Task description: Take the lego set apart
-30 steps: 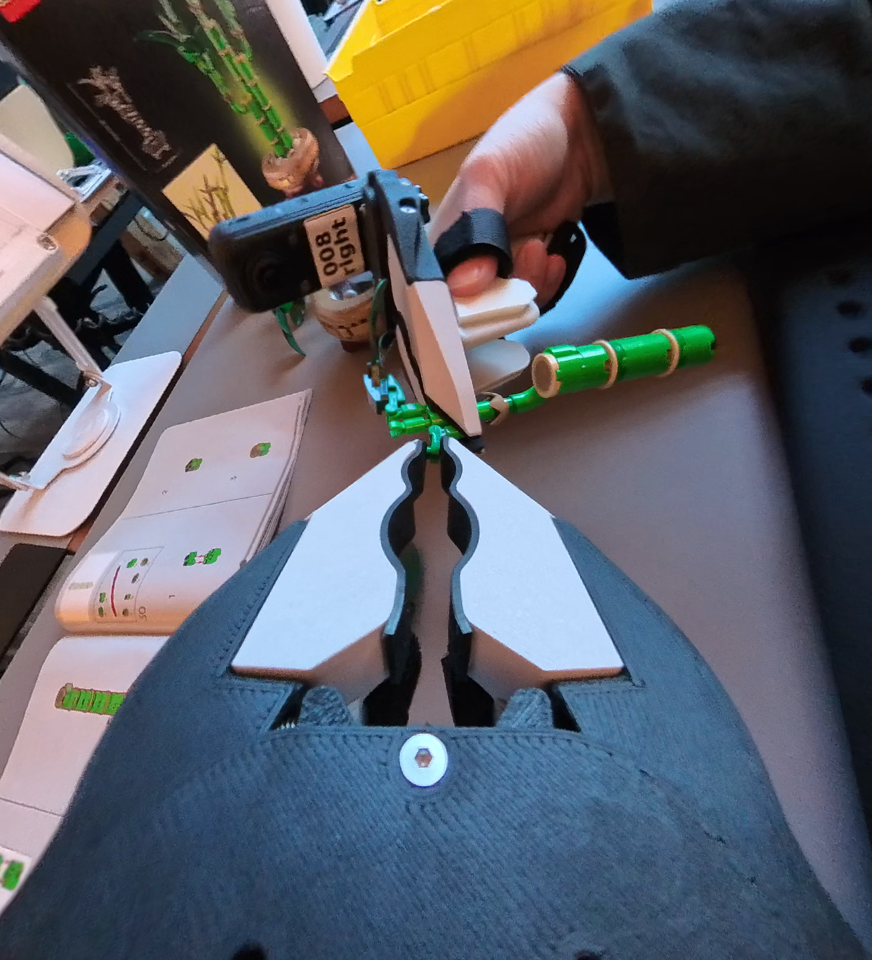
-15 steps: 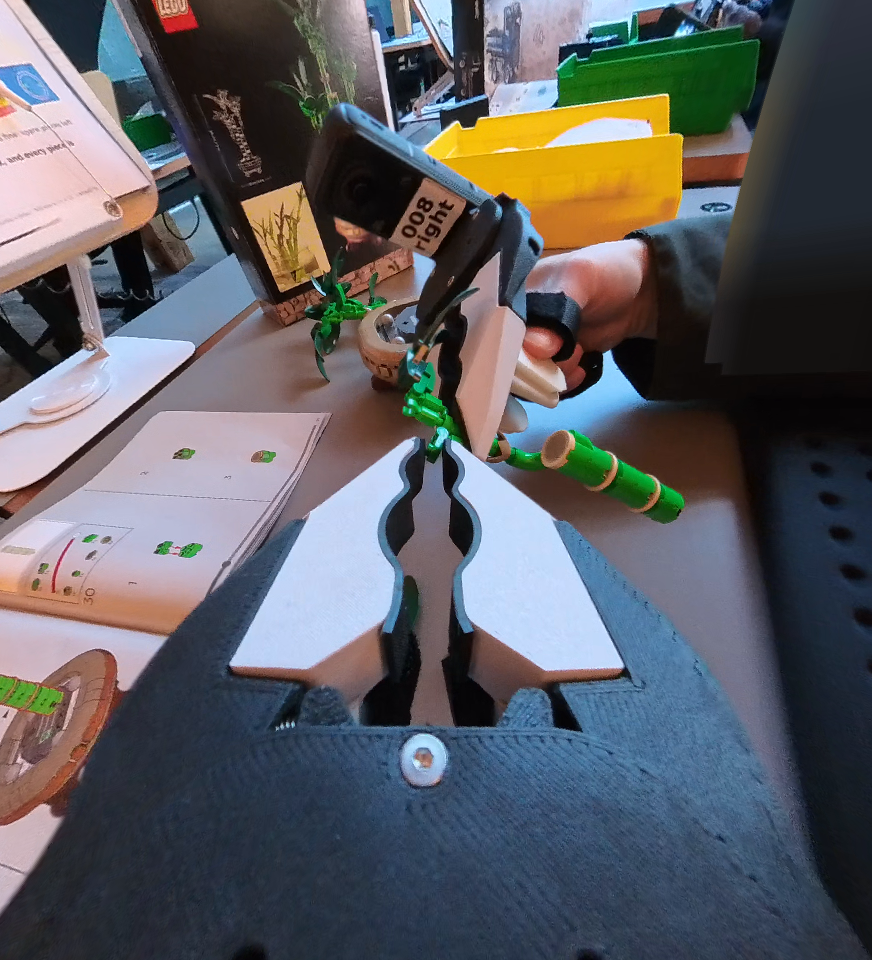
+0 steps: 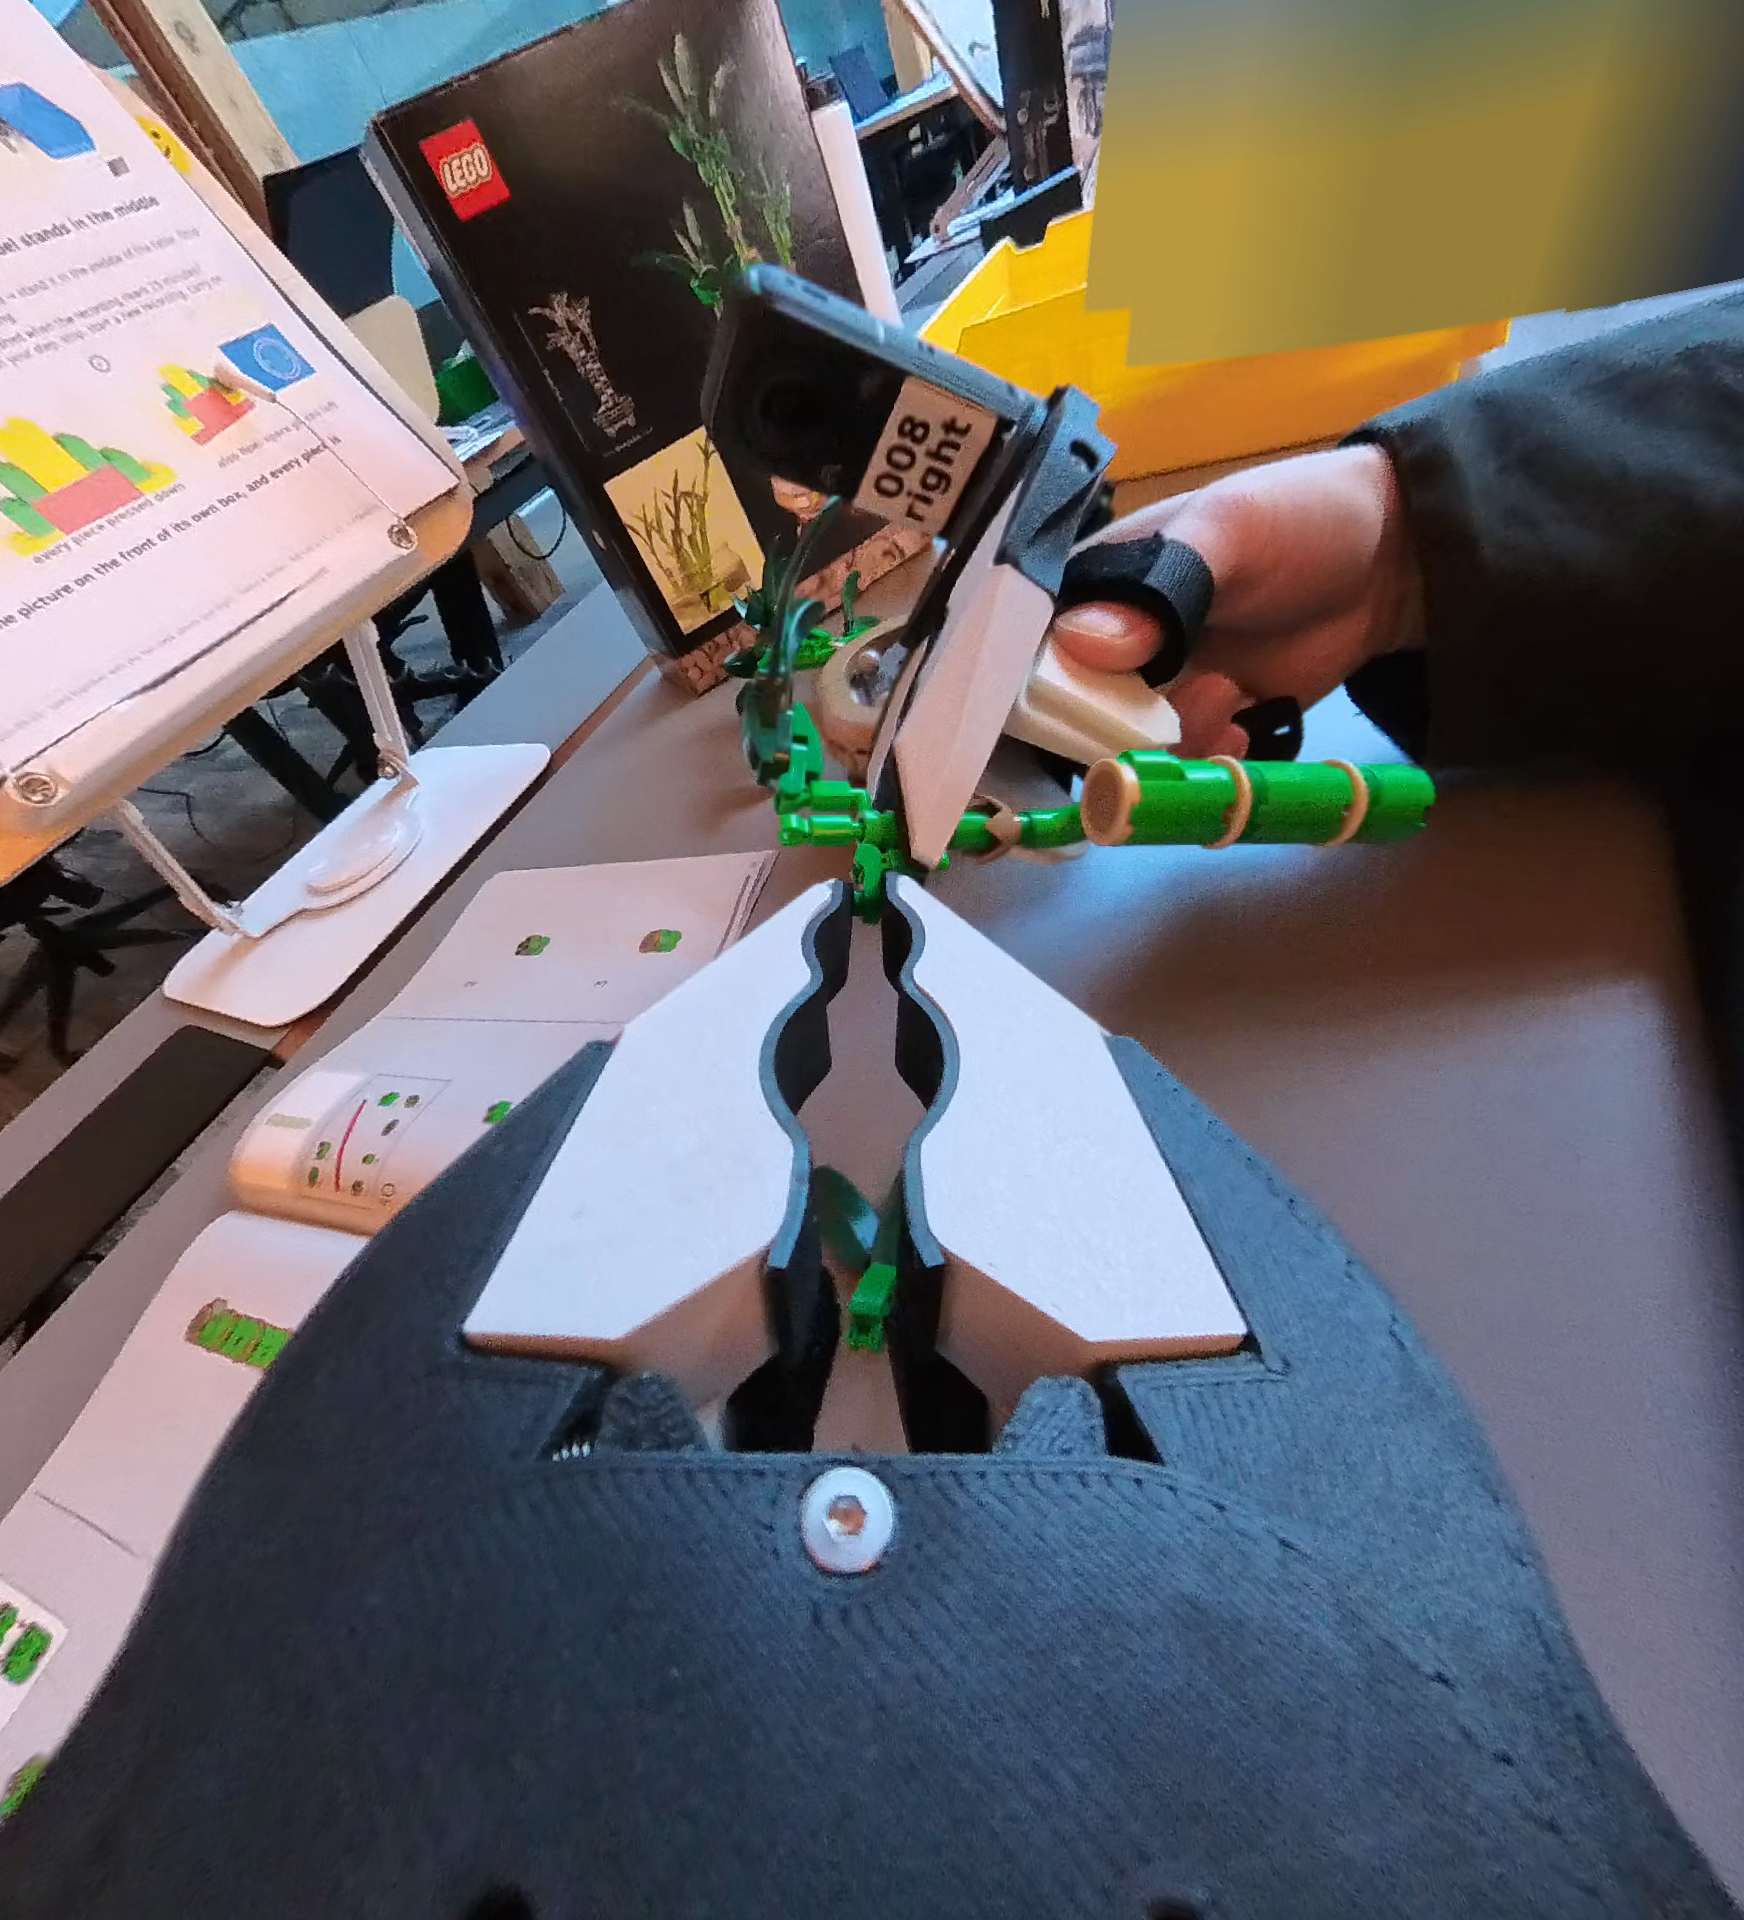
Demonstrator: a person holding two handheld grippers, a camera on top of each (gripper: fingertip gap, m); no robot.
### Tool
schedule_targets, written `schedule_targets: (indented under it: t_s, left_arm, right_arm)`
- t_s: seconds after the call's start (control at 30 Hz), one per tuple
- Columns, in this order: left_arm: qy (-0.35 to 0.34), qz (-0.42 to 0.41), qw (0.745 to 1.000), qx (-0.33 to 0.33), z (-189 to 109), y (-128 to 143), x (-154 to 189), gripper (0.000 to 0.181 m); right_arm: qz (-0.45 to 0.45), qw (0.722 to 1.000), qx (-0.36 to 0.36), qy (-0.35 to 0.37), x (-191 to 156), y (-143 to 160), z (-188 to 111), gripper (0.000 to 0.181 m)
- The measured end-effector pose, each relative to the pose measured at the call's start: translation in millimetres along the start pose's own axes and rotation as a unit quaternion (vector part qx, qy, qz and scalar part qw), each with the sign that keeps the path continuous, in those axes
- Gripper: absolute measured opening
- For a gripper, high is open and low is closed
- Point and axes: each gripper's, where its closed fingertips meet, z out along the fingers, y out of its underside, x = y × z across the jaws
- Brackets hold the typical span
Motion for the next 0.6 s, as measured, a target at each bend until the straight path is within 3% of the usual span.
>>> schedule_targets:
  t_s: [0.17, 0.37, 0.5, 0.6]
  left_arm:
    - [-0.016, 0.03, 0.999, -0.013, -0.3, 1.4, -1.5, 0.004]
    - [-0.026, 0.112, 0.991, -0.074, 5.4, 17.7, 4.0, 0.004]
    - [-0.054, 0.126, 0.986, -0.098, 9.4, 23.6, -0.8, 0.004]
    - [-0.068, 0.134, 0.986, -0.078, 7.0, 14.5, -2.4, 0.004]
  right_arm:
    - [0.017, 1.0, -0.001, 0.018, 3.4, 0.0, 0.8, 0.005]
    - [0.037, 0.996, -0.043, 0.07, 16.6, 12.4, -1.8, 0.005]
    - [-0.03, 0.989, -0.054, 0.132, 25.1, 10.5, -3.4, 0.006]
    - [-0.051, 0.991, -0.046, 0.119, 17.4, 6.1, -2.7, 0.006]
